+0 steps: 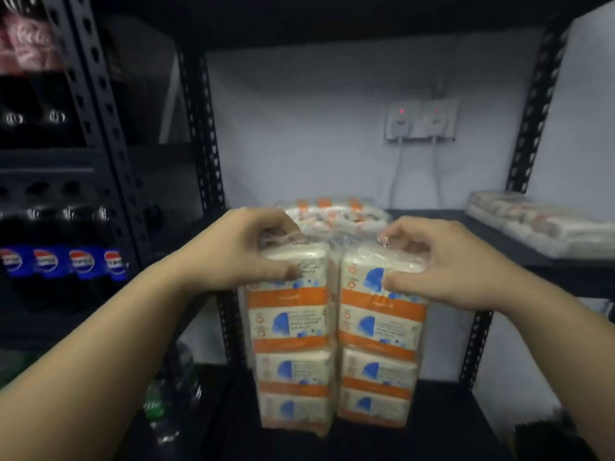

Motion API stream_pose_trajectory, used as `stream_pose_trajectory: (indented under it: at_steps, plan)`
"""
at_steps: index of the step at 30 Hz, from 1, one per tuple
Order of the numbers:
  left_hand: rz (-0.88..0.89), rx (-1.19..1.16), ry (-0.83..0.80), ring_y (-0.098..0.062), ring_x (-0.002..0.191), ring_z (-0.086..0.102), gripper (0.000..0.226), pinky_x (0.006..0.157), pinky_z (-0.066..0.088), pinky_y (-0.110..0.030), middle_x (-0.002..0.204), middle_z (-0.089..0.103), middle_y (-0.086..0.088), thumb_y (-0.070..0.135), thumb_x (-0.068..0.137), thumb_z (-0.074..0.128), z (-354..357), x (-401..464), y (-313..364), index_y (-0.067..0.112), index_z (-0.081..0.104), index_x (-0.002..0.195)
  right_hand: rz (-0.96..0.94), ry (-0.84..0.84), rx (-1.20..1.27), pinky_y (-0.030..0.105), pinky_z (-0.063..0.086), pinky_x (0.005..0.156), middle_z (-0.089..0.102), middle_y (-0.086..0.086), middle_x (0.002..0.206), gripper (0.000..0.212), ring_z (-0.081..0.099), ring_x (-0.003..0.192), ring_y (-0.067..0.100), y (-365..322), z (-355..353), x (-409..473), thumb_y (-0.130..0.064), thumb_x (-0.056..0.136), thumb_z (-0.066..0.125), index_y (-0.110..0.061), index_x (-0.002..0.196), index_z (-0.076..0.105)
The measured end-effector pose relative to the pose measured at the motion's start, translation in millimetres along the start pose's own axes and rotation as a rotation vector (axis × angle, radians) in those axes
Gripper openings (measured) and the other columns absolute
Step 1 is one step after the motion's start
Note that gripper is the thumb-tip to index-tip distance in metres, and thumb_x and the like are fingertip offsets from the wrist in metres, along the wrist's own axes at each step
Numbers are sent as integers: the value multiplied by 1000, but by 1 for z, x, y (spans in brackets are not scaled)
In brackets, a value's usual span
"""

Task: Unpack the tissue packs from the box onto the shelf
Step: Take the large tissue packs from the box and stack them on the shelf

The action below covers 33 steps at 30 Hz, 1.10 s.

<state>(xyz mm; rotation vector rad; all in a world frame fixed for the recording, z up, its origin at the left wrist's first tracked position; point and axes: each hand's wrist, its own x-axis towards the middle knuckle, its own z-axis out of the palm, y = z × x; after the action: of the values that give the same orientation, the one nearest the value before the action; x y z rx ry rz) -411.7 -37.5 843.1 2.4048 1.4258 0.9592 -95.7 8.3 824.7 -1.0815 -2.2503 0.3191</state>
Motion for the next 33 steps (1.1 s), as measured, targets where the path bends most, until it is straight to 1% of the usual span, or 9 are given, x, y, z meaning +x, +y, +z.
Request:
stream_pose_trajectory:
  at_steps: [5,9,14,17,20,23,27,30,33]
  plan:
    - [26,-54,25,-12,83,77,28,74,64,-40,94,79,6,20,77,90,-26,58,22,23,73,99,5,68,19,40,59,86,72,-15,106,52,71,95,2,-5,-61,30,-52,66,85,-41,113,66]
    - [21,-121,30,-19,88,78,35,73,65,-40,103,78,0,20,76,91,-42,108,23,21,69,104,11,149,5,33,54,81,68,-18,111,49,67,102,2,1,-96,59,-55,67,86,-46,111,67]
    - [-40,-203,87,-18,90,77,37,69,64,-32,112,71,1,23,77,90,-23,161,-5,24,66,105,60,244,108,20,54,69,66,-15,114,34,70,96,3,34,-98,93,-41,75,89,-43,103,70]
    - [-53,-225,145,-14,95,71,33,70,57,-25,113,67,4,26,78,89,8,182,-30,34,68,103,117,310,182,36,57,84,70,-10,113,29,71,98,14,66,-80,109,-39,78,89,-36,100,70]
    - [-78,-264,163,-8,95,71,29,81,58,-31,115,68,7,29,83,86,39,192,-54,35,68,104,194,359,165,34,57,79,73,-9,107,27,73,89,16,94,-59,117,-43,79,87,-33,99,70]
    - [-86,-303,197,-1,88,71,25,73,56,-20,113,69,9,29,87,82,60,195,-70,31,67,107,302,373,235,40,63,75,79,2,95,26,78,81,24,115,-43,119,-41,82,86,-30,99,69]
    - [-86,-83,209,-10,104,63,17,83,49,-24,117,58,7,39,87,80,69,199,-79,38,68,99,365,388,224,17,52,49,77,-2,95,26,74,67,3,130,-27,118,-38,86,83,-29,101,64]
    - [39,120,267,-9,110,46,14,94,39,-28,110,48,7,41,87,79,70,199,-72,37,71,98,383,416,195,23,50,49,71,-5,96,31,73,70,10,131,-18,122,-38,87,82,-25,100,57]
    - [97,251,239,-12,100,58,13,85,47,-31,103,59,7,40,93,73,70,195,-60,28,74,99,367,450,52,24,41,53,67,-9,93,31,62,76,5,130,-12,127,-39,85,83,-24,90,56]
